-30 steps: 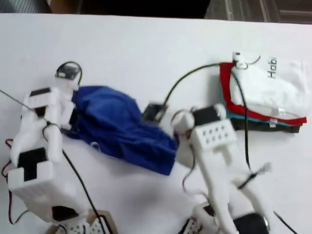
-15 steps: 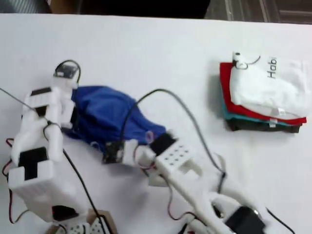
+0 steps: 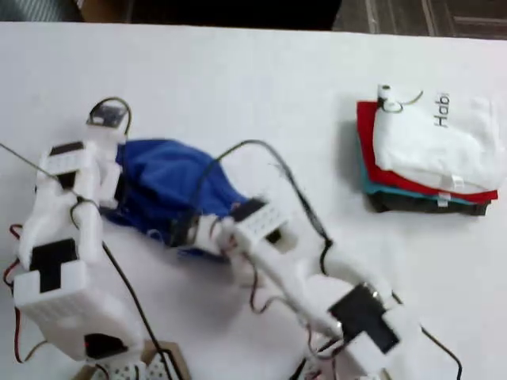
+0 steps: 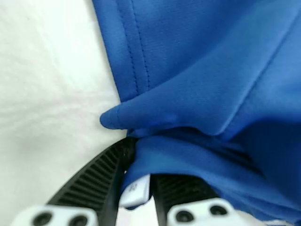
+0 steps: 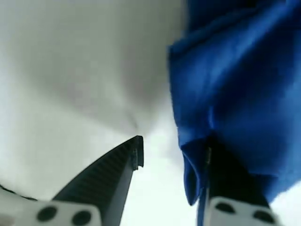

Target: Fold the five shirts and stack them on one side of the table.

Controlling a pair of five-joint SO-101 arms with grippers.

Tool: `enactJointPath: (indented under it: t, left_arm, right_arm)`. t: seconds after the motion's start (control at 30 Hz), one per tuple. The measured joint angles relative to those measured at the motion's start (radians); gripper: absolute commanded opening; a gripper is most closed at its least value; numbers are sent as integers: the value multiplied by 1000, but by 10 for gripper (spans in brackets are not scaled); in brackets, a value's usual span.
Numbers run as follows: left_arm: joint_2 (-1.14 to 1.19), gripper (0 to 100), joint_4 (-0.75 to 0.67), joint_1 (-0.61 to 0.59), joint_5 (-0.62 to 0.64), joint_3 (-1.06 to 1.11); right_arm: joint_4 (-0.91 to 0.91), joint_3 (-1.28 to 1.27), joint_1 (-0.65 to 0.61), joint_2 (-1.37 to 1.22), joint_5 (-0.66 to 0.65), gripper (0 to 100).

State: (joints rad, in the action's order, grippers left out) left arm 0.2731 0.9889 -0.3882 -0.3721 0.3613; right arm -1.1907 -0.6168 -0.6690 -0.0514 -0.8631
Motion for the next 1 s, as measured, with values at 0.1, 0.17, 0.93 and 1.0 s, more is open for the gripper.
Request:
enactJointPath:
  t: [0.1, 0.17, 0.93, 1.0]
  left_arm:
    - [0, 24, 0, 0, 0, 0]
    - [0, 24, 0, 0, 0, 0]
    - [0, 24, 3, 0, 0, 0]
    - [0, 24, 3, 0, 0, 0]
  right_arm:
    - [-63, 61, 57, -17, -11, 233]
    - [-104, 97, 72, -20, -11, 233]
    - [-141, 43, 114, 69, -17, 233]
    - [-101, 23, 129, 69, -17, 233]
